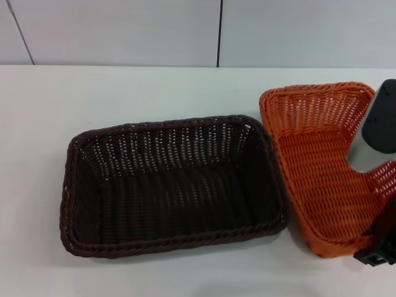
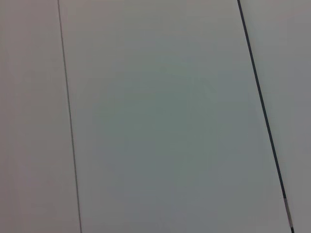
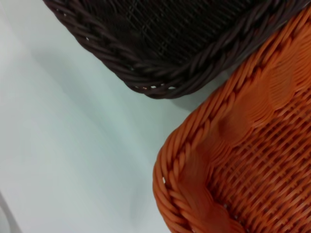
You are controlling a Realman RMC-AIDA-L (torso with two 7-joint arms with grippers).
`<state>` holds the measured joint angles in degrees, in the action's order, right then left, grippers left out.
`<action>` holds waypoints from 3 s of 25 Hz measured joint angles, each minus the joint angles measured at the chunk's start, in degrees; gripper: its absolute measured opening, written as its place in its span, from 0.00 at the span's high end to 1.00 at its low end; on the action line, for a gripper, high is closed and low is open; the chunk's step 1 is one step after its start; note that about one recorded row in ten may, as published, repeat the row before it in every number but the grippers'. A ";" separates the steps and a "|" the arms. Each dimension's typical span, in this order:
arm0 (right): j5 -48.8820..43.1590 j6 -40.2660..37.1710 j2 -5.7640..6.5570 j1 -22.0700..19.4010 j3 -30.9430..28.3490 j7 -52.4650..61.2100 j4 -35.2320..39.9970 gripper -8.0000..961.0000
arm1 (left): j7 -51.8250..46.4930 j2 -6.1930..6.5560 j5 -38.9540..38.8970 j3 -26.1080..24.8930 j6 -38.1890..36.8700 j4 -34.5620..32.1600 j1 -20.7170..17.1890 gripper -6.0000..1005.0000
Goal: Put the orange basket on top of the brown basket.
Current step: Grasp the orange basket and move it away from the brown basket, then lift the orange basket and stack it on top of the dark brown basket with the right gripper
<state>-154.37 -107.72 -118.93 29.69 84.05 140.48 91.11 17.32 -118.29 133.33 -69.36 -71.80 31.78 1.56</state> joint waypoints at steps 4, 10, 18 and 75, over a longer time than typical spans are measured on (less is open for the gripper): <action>0.17 0.53 -0.07 -0.14 0.05 0.13 0.19 0.66 | 0.00 0.00 0.00 0.00 -0.11 -0.32 0.31 0.27; 0.77 3.48 -0.25 -0.77 0.97 2.69 4.37 0.72 | 0.00 0.00 0.00 0.02 -0.18 -0.53 0.52 0.27; 0.61 6.14 -0.12 -0.42 0.72 6.55 11.92 0.78 | 0.00 0.01 0.05 0.02 -1.15 -1.37 0.74 0.27; -12.63 17.33 1.70 -1.92 36.11 -43.19 27.25 0.81 | -3.27 -0.33 -7.43 0.03 1.26 -4.27 2.35 0.27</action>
<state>-167.00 -90.40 -117.22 27.77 120.15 97.29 118.36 14.04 -118.62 125.90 -69.32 -70.54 27.51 3.90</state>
